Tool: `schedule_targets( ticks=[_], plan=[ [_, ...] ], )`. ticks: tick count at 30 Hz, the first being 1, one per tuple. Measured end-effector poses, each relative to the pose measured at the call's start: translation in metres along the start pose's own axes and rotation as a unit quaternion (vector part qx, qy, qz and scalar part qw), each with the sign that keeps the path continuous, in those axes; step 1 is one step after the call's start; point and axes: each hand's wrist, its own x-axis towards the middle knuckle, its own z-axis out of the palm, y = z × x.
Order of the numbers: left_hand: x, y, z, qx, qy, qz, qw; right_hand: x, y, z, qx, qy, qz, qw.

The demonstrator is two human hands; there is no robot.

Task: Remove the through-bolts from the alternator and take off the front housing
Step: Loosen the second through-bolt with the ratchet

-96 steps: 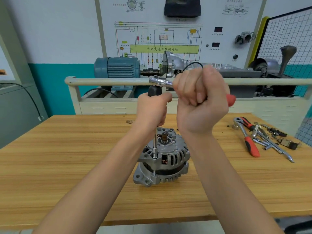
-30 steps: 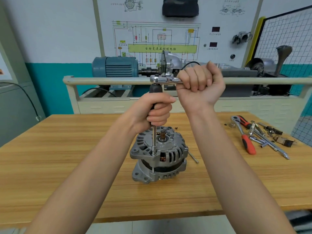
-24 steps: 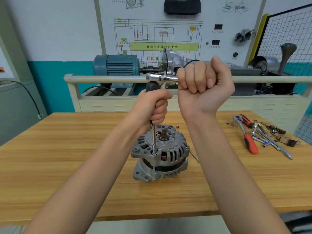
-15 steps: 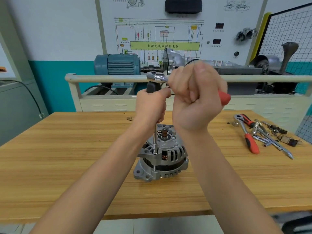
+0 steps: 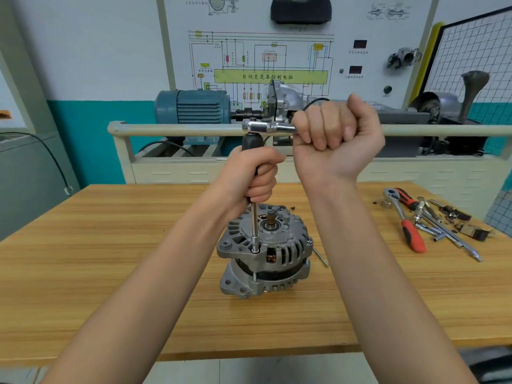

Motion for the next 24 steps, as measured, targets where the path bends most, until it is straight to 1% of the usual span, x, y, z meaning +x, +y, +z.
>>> schedule_targets(
  ticks=[2, 4, 5, 7, 8, 9, 11, 12, 14, 16, 17, 18, 19, 21, 22, 24],
  plan=[
    [0.0, -0.002, 0.008, 0.015, 0.087, 0.019, 0.996, -0.01, 0.005, 0.006, -0.091, -0.072, -0.061, 0.991],
    [0.001, -0.004, 0.016, 0.032, 0.159, 0.031, 0.986, -0.02, 0.012, 0.012, -0.182, -0.125, -0.133, 0.966],
    [0.002, -0.005, 0.019, 0.038, 0.185, 0.037, 0.981, -0.025, 0.015, 0.013, -0.229, -0.138, -0.169, 0.949],
    [0.002, -0.006, 0.022, 0.05, 0.215, 0.049, 0.974, -0.032, 0.02, 0.015, -0.3, -0.153, -0.221, 0.915],
    [0.002, -0.007, 0.023, 0.055, 0.218, 0.052, 0.973, -0.034, 0.021, 0.015, -0.31, -0.155, -0.231, 0.909],
    [0.002, -0.007, 0.022, 0.057, 0.215, 0.053, 0.974, -0.033, 0.02, 0.015, -0.301, -0.156, -0.226, 0.913],
    [0.001, -0.006, 0.016, 0.055, 0.177, 0.046, 0.982, -0.025, 0.014, 0.015, -0.238, -0.151, -0.174, 0.944],
    [0.0, -0.005, 0.012, 0.051, 0.139, 0.046, 0.988, -0.019, 0.009, 0.014, -0.194, -0.142, -0.133, 0.961],
    [-0.002, -0.004, 0.0, 0.032, 0.037, 0.053, 0.997, -0.007, 0.0, 0.01, -0.1, -0.103, -0.043, 0.989],
    [-0.005, -0.002, -0.008, -0.002, -0.065, 0.057, 0.996, 0.003, -0.004, 0.002, -0.002, -0.035, 0.039, 0.999],
    [-0.005, -0.002, -0.008, -0.015, -0.1, 0.053, 0.993, 0.006, -0.005, -0.002, 0.046, -0.005, 0.066, 0.997],
    [-0.005, -0.002, -0.007, -0.02, -0.118, 0.044, 0.992, 0.009, -0.006, -0.006, 0.085, 0.018, 0.081, 0.993],
    [-0.004, -0.001, -0.006, -0.019, -0.121, 0.032, 0.992, 0.011, -0.006, -0.009, 0.11, 0.034, 0.083, 0.99],
    [-0.001, -0.001, -0.003, -0.01, -0.104, 0.01, 0.994, 0.011, -0.006, -0.012, 0.116, 0.047, 0.067, 0.99],
    [0.0, -0.001, -0.002, -0.007, -0.087, 0.007, 0.996, 0.009, -0.006, -0.01, 0.103, 0.044, 0.054, 0.992],
    [0.0, -0.002, 0.0, -0.003, -0.028, 0.018, 0.999, 0.002, -0.004, -0.005, 0.047, 0.022, 0.022, 0.998]
  ],
)
